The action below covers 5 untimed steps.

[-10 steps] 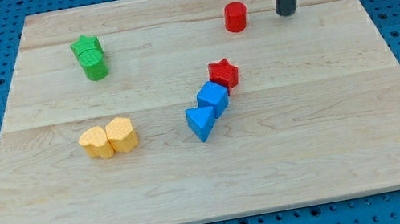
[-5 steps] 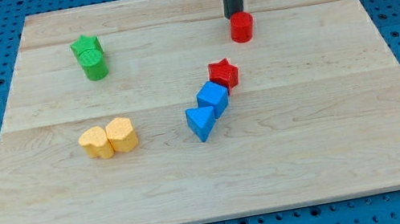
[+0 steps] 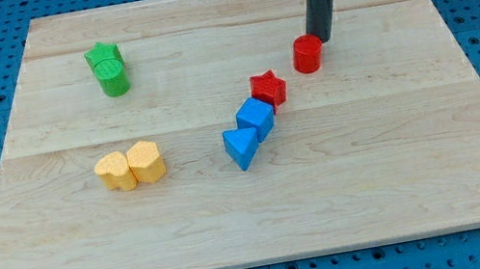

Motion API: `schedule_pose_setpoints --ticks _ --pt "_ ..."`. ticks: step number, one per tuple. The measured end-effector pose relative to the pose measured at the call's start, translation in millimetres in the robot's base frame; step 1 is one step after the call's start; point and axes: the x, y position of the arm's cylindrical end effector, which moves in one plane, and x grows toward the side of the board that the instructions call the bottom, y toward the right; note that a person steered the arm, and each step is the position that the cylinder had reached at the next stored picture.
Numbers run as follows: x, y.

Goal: Push the red circle to the top of the red star

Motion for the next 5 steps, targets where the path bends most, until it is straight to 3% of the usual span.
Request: schedule_pose_setpoints --ticks 5 --pt "33 -3"
